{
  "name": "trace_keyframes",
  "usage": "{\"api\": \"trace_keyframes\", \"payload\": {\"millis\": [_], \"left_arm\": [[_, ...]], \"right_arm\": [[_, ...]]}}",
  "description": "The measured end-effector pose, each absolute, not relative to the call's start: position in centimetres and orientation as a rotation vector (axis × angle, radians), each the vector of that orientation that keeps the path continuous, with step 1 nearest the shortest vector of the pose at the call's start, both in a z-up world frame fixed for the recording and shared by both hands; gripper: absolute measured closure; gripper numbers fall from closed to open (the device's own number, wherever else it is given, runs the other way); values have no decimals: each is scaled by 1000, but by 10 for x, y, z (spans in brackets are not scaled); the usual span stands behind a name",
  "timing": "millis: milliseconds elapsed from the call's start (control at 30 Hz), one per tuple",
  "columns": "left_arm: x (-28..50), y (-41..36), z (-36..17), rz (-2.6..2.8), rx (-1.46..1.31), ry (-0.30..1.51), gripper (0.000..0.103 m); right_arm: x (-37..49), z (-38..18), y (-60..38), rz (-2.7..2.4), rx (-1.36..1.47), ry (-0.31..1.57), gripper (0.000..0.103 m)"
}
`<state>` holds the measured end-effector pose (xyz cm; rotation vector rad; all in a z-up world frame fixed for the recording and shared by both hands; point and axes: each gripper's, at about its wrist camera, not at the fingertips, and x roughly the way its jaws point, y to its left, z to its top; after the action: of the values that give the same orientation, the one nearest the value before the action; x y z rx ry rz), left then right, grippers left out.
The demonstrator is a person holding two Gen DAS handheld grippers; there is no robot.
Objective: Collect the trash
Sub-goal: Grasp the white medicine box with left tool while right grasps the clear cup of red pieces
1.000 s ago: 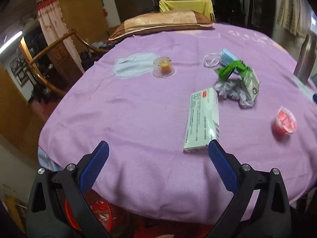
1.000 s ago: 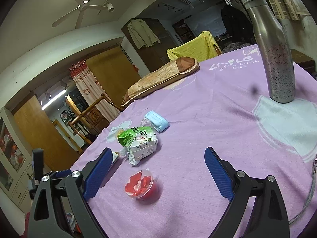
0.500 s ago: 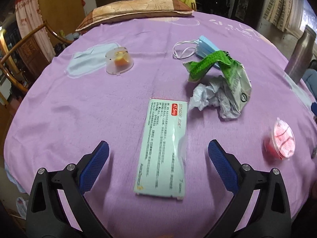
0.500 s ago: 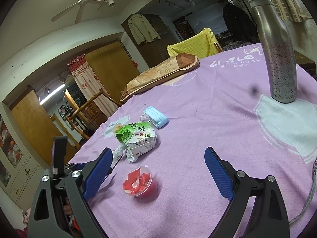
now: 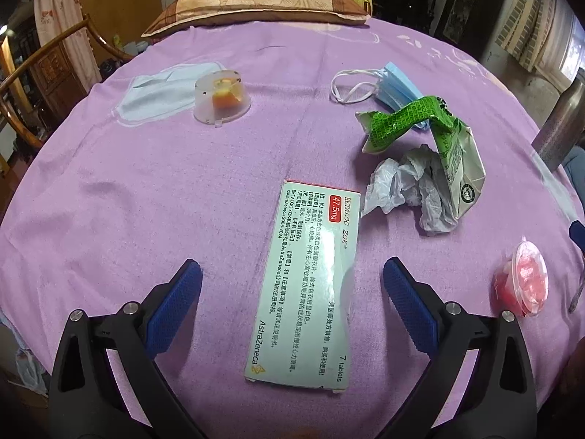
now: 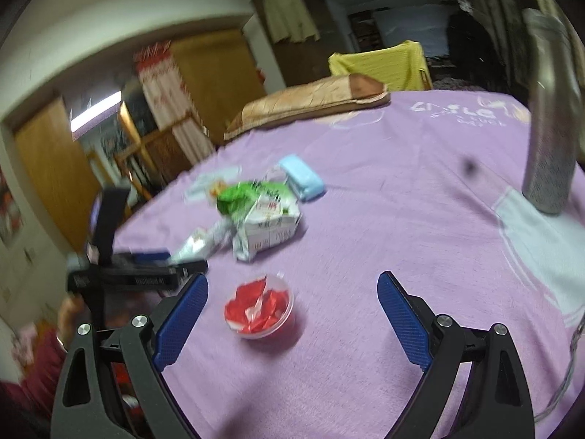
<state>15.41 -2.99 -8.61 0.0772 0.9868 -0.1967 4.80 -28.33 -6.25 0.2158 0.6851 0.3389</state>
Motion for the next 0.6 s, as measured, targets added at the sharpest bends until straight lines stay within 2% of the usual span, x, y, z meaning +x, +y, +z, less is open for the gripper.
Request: {"api": "trace_keyframes", "payload": {"millis": [200, 333, 500, 600], "left_arm": [[155, -28, -86, -221, 78, 984, 7], [153, -24, -84, -254, 56, 971, 8], [152, -25, -83, -260, 96, 949, 22], [152, -27, -82, -259, 122, 932, 35]], "right_arm": [[46, -63, -241, 316, -27, 729, 11], [56, -67, -232, 329, -44, 786, 11], [64, -71, -225, 322, -60, 824, 12], [66, -72, -219, 323, -80, 832, 16]]}}
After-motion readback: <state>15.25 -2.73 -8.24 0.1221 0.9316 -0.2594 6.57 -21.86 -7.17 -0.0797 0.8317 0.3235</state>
